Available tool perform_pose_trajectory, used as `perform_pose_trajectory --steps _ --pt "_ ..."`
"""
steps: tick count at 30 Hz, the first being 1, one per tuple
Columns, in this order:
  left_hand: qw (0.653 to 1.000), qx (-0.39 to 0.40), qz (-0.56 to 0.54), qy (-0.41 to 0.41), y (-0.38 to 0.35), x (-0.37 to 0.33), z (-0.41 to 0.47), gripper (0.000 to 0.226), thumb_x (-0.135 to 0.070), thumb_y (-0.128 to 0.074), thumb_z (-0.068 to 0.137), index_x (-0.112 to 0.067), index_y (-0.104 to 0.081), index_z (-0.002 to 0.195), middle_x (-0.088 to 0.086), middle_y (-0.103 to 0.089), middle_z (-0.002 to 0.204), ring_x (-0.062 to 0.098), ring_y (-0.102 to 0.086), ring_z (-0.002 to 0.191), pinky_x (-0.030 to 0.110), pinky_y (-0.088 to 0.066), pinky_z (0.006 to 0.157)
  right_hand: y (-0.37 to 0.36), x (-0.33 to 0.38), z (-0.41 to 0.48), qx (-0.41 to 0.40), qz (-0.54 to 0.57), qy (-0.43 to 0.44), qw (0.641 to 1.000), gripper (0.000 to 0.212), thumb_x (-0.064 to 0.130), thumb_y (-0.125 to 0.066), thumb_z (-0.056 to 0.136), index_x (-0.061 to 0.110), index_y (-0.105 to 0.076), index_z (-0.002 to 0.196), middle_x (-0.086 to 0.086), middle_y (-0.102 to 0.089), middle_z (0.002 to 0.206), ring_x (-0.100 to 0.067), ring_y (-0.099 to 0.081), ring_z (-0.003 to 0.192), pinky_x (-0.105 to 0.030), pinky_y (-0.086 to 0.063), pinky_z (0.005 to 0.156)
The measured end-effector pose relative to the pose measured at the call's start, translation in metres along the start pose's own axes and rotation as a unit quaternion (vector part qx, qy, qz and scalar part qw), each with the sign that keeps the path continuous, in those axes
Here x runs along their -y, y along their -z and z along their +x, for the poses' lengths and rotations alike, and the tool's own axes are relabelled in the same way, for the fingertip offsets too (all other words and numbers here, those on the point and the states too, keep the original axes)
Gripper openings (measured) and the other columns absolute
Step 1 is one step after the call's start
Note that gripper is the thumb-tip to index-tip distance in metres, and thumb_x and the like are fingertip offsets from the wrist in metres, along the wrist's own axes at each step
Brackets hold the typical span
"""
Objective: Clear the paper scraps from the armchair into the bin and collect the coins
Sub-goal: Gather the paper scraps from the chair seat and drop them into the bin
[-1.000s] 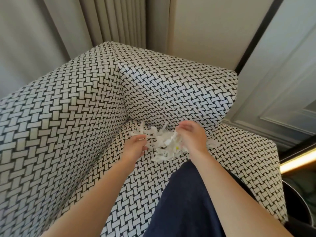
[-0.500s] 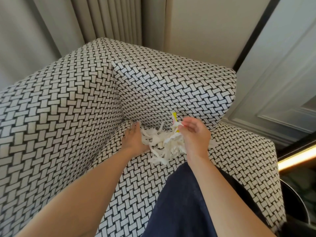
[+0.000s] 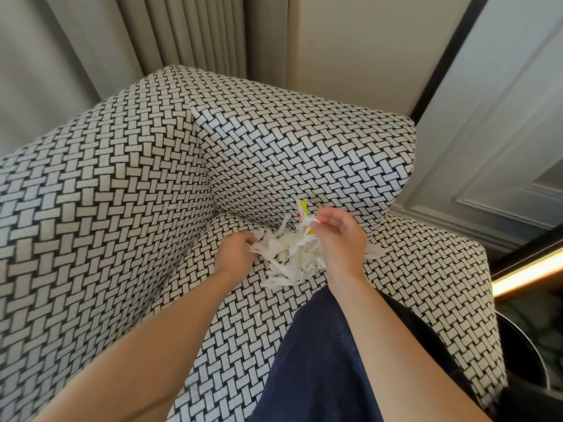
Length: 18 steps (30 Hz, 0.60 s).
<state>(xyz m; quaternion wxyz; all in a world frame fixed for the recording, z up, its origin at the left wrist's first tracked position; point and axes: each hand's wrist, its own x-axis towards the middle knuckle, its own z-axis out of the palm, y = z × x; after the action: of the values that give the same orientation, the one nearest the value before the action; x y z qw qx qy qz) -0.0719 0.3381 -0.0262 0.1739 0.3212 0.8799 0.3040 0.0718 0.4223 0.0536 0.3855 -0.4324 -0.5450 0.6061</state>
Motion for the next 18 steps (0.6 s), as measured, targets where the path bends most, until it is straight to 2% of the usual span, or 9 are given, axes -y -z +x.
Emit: perform_pose_trajectory --steps 4,8,11,13,16,18 --pt "0.995 -0.017 -0.090 0.045 0.013 -0.006 -0.005 0.027 -0.010 -0.075 0.076 -0.014 -0.056 0.094 0.008 -0.063 0.085 0.010 -0.050 0.055 0.020 -0.039 0.045 0.002 0.001 -0.001 -0.009 0.037 -0.039 0.999 0.028 -0.008 -0.064 0.080 0.018 -0.064 0.090 0.000 -0.066 0.095 -0.008 -0.062 0.086 -0.012 -0.049 0.064" --pt "0.993 -0.014 -0.104 0.047 0.038 -0.015 -0.012 0.027 -0.018 -0.077 0.075 -0.017 -0.056 0.092 0.005 -0.061 0.081 0.008 -0.040 0.044 0.014 -0.030 0.037 0.006 0.004 -0.004 0.001 0.043 -0.032 0.999 0.028 -0.008 -0.063 0.080 0.019 -0.064 0.090 0.001 -0.065 0.094 -0.008 -0.062 0.086 -0.017 -0.049 0.069" --pt "0.995 -0.003 -0.090 0.034 0.056 -0.024 -0.015 0.024 -0.021 -0.076 0.075 -0.018 -0.058 0.090 0.005 -0.065 0.087 0.005 -0.034 0.038 0.012 -0.026 0.031 0.008 0.007 -0.008 0.010 0.044 -0.021 0.999 0.028 -0.008 -0.062 0.081 0.017 -0.064 0.093 0.001 -0.064 0.093 -0.008 -0.062 0.086 -0.019 -0.051 0.073" --pt "0.995 0.016 -0.100 0.025 0.067 -0.033 -0.018 0.021 -0.018 -0.076 0.076 -0.019 -0.058 0.088 0.002 -0.066 0.092 0.003 -0.035 0.036 0.010 -0.028 0.031 0.012 0.011 -0.010 0.011 0.050 -0.015 0.999 0.029 -0.009 -0.062 0.081 0.016 -0.065 0.094 0.001 -0.064 0.092 -0.009 -0.062 0.085 -0.020 -0.051 0.074" --pt "0.994 0.038 -0.104 0.007 0.080 -0.049 -0.023 0.020 -0.018 -0.075 0.076 -0.019 -0.059 0.087 -0.002 -0.065 0.090 0.004 -0.035 0.037 0.010 -0.030 0.033 0.019 0.016 -0.013 0.012 0.033 0.001 0.999 0.028 -0.008 -0.062 0.081 0.016 -0.064 0.095 0.001 -0.065 0.094 -0.010 -0.062 0.088 -0.021 -0.052 0.076" --pt "0.993 0.051 -0.109 -0.002 0.085 -0.060 -0.026 0.021 -0.019 -0.076 0.075 -0.019 -0.061 0.089 -0.001 -0.068 0.087 0.005 -0.045 0.043 0.011 -0.034 0.038 0.026 0.019 -0.014 0.011 0.027 0.005 1.000 0.028 -0.008 -0.063 0.081 0.018 -0.064 0.093 0.000 -0.065 0.094 -0.012 -0.063 0.090 -0.023 -0.052 0.080"
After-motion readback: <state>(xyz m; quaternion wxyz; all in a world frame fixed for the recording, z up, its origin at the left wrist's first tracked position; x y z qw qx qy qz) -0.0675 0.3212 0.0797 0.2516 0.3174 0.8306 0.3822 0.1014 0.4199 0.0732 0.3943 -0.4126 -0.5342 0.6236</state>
